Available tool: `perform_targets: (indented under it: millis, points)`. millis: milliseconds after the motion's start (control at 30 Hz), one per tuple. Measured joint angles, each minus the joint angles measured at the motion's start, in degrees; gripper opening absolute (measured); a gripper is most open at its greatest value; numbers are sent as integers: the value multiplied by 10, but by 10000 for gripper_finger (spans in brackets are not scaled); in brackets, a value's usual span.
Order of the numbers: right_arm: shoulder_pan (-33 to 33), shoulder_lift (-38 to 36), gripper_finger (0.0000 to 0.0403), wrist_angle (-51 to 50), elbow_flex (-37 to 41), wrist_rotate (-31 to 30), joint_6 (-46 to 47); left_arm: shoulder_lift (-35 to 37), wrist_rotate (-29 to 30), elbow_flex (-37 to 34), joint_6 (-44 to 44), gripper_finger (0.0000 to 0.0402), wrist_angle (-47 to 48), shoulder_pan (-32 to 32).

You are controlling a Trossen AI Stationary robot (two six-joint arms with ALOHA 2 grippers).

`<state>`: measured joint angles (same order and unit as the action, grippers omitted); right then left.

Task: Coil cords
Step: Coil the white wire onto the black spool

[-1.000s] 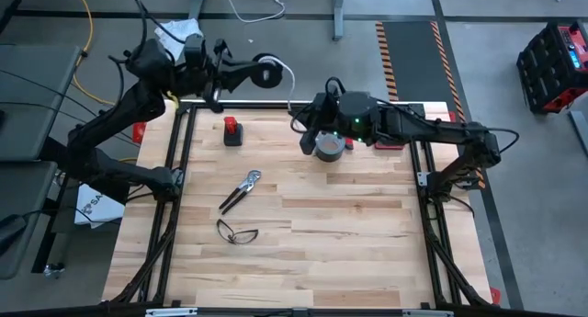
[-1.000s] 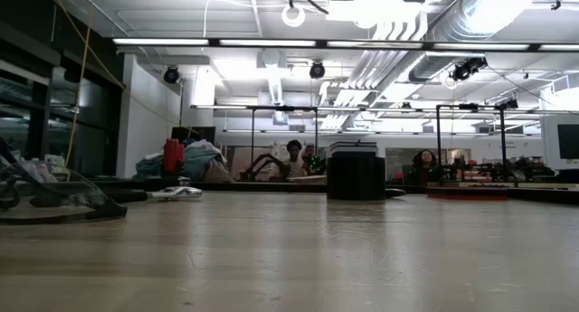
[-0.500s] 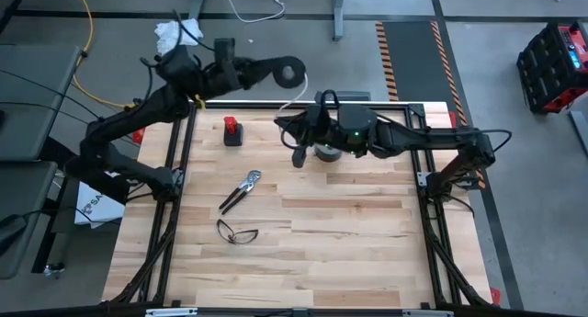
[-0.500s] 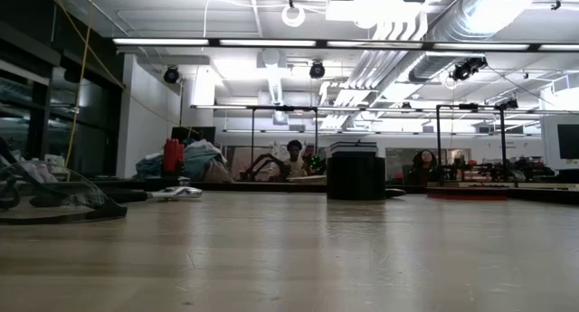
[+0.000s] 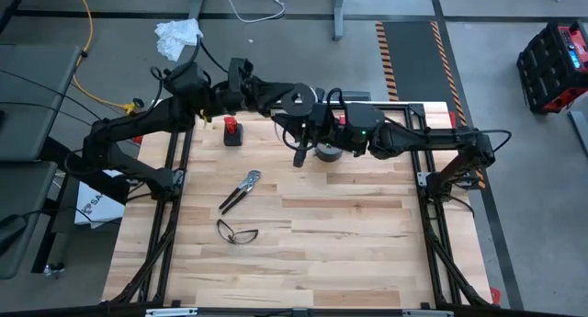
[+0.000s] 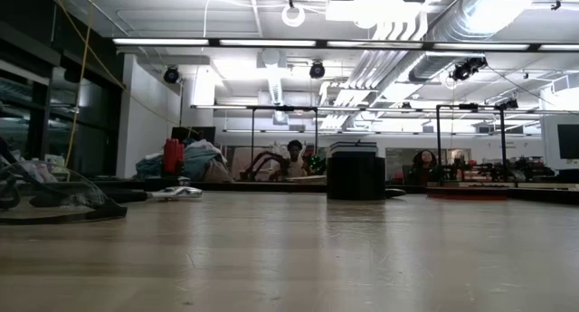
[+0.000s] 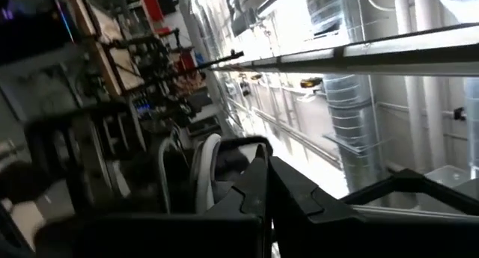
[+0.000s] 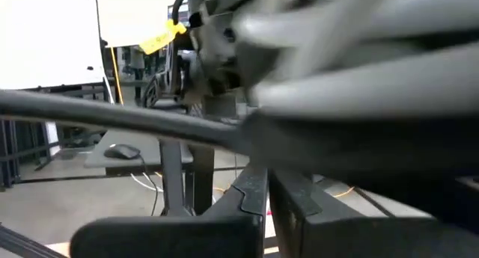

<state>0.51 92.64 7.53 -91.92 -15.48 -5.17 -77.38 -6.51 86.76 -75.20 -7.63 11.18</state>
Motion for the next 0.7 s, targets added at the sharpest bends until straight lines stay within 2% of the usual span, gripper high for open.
perform_targets:
  millis: [367,700]
  points:
    - [0,-1,0,7,0,1,-14,14,-59,0,-52,0,14,-33]
    - [-2,-11,0,3,0,1,-73,58,-111,0,-32,0,139,-31]
